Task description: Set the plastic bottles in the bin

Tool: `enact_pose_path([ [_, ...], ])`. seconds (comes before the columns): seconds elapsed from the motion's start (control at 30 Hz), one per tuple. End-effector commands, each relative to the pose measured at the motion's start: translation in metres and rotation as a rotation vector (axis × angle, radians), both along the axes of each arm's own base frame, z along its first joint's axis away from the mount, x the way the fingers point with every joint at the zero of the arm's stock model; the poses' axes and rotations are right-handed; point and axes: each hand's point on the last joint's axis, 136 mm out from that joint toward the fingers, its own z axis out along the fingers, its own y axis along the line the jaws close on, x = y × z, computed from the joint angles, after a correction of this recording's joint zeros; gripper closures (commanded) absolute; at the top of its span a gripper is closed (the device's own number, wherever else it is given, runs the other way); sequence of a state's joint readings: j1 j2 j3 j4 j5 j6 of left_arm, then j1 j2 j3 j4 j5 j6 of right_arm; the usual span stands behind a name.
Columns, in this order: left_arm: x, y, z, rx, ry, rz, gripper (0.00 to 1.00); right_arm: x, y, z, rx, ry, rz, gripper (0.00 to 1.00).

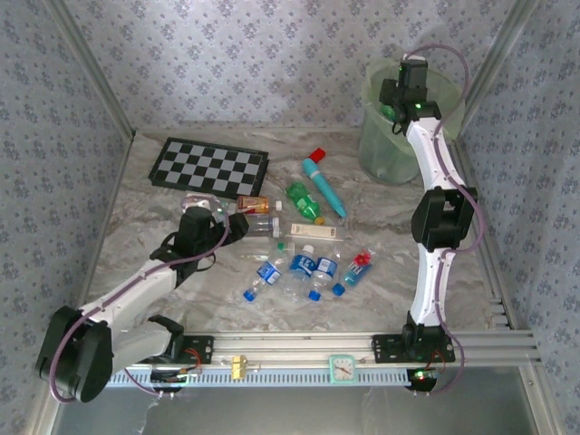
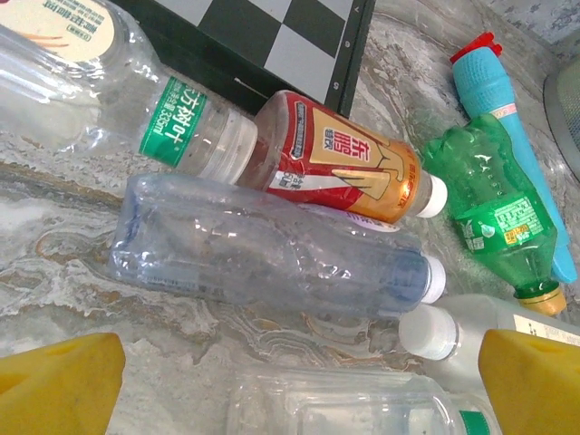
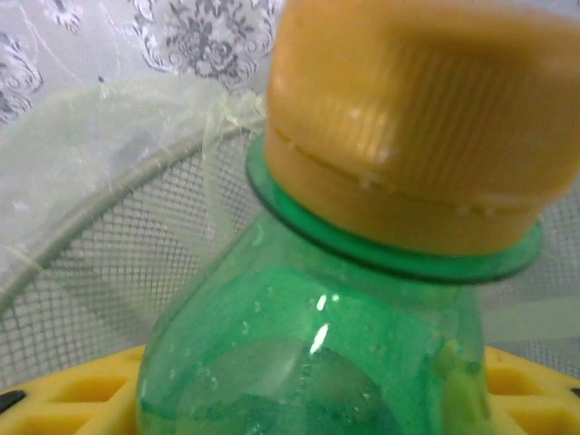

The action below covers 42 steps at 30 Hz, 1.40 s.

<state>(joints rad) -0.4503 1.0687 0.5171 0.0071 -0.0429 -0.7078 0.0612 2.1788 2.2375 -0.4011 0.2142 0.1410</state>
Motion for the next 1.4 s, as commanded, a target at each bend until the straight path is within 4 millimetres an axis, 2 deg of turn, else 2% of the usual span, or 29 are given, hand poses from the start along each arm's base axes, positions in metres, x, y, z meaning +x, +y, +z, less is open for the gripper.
enact_pose_path([
  [0.0,-0.003,0.008,0.001,0.014,-0.005,0.017,0.0,-0.001,0.003,0.019,-0.003,-0.026,0.004,0.3],
  [0.1,-0.005,0.009,0.002,0.017,-0.008,0.02,0.0,-0.005,0.002,0.037,-0.006,-0.05,-0.003,0.15],
  [0.23,-0.004,0.008,0.006,0.015,-0.018,0.016,0.0,-0.021,0.003,0.075,-0.013,-0.101,0.002,0.0],
  [0.4,-0.001,0.006,0.013,0.007,-0.034,0.007,0.0,-0.055,0.017,0.115,-0.029,-0.153,0.041,0.0],
  [0.5,0.0,0.003,0.017,0.0,-0.036,-0.005,0.0,-0.08,0.036,0.126,-0.025,-0.166,0.092,0.0],
  [0.6,0.0,0.0,0.021,-0.008,-0.039,-0.019,0.0,-0.109,0.059,0.128,-0.003,-0.174,0.152,0.0],
  [0.73,-0.002,-0.003,0.023,-0.02,-0.037,-0.033,0.0,-0.15,0.09,0.11,0.055,-0.156,0.243,0.0],
  [0.83,-0.004,-0.006,0.023,-0.033,-0.029,-0.055,0.0,-0.181,0.115,0.085,0.118,-0.121,0.315,0.0],
  [1.07,-0.018,-0.021,0.021,-0.053,0.0,-0.165,0.0,-0.245,0.164,0.003,0.238,0.018,0.431,0.0],
  [1.1,-0.021,-0.023,0.021,-0.05,0.005,-0.188,0.0,-0.254,0.17,-0.017,0.25,0.052,0.439,0.0],
  [1.23,-0.036,-0.029,0.019,-0.028,0.025,-0.266,0.0,-0.279,0.185,-0.055,0.304,0.113,0.443,0.0],
  [1.37,-0.054,-0.039,0.018,0.004,0.024,-0.354,0.0,-0.293,0.2,-0.082,0.392,0.132,0.448,0.0],
])
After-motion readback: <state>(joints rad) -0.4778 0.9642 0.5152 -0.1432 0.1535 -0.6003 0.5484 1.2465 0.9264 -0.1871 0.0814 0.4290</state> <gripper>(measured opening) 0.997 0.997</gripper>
